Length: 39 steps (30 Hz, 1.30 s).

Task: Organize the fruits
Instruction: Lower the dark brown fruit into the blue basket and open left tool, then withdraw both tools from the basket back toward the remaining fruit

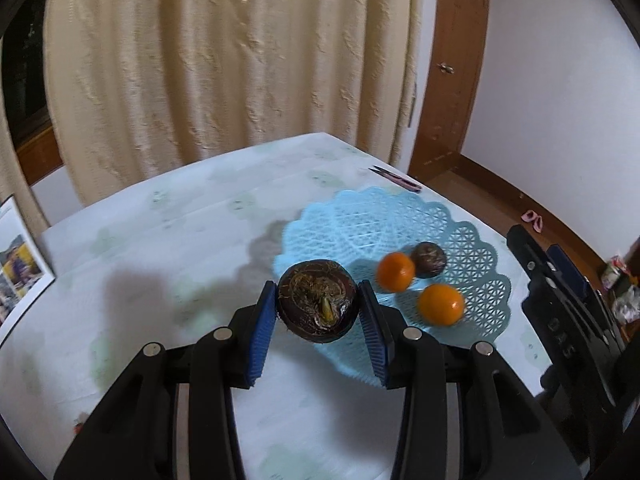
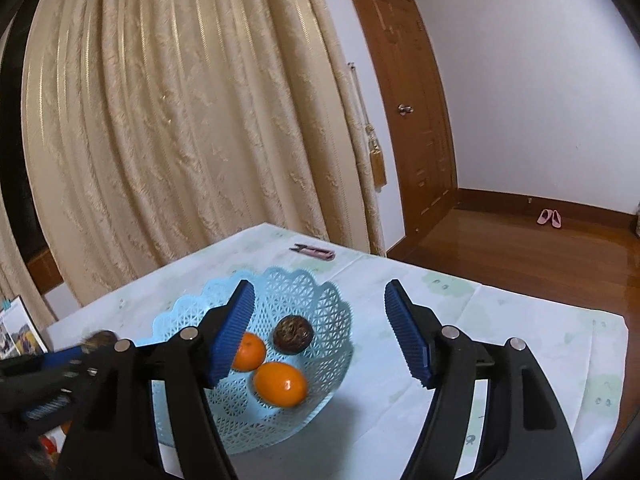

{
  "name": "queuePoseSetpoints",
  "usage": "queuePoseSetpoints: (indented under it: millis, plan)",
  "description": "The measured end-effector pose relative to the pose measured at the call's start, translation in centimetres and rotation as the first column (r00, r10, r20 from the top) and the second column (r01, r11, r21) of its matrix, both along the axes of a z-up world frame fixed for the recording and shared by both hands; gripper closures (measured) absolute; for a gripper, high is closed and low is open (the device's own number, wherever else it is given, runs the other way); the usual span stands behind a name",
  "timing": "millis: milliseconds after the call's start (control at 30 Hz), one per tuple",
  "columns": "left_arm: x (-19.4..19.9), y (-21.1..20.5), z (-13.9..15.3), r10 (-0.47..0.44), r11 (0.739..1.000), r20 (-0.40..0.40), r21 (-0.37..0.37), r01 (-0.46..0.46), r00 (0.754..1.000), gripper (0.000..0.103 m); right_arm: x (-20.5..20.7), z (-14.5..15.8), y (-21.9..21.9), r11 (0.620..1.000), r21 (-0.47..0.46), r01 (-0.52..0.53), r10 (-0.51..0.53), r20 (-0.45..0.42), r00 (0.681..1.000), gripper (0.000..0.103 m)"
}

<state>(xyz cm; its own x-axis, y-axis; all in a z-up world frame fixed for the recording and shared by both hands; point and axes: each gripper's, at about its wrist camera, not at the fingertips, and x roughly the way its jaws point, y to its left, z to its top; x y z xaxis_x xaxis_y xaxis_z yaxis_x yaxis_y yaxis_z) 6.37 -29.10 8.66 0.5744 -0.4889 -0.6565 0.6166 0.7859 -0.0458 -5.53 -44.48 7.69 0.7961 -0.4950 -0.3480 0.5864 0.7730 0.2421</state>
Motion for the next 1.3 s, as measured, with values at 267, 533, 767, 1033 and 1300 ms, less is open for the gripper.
queuePoseSetpoints:
  millis: [267, 533, 767, 1033, 1300]
  plan:
    - [0.2, -3.4, -2.1, -0.048, 0.999, -0.044, 0.016, 0.049, 0.998, 0.061, -1.4, 0.5, -1.2, 0.998, 0.029, 0.064, -0.065, 0.055, 0.996, 0.032]
    - [-0.1, -3.2, -1.8, -0.033, 0.999, -0.029, -0.008, 0.033, 0.999, 0.021, -1.9, 0.5, -1.4, 0.996, 0.030, 0.087, -0.089, 0.063, 0.994, 0.027]
    - [-0.5, -1.3, -0.5, 0.010, 1.000, 0.004, -0.005, -0.010, 1.000, 0.019, -1.9, 0.5, -1.0, 0.995, 0.003, 0.096, -0.096, 0.067, 0.993, 0.027]
    - [-1.8, 1.8, 1.6, 0.068, 0.998, 0.073, -0.010, -0.067, 0.995, 0.019, -1.9, 0.8, 0.6, 0.992, -0.086, 0.097, -0.090, 0.076, 0.993, 0.025]
    - [-3.5, 5.7, 3.4, 0.122, 0.992, 0.120, -0.024, -0.120, 0.985, 0.015, -1.8, 0.9, 1.7, 0.985, -0.141, 0.097, -0.087, 0.074, 0.993, 0.024]
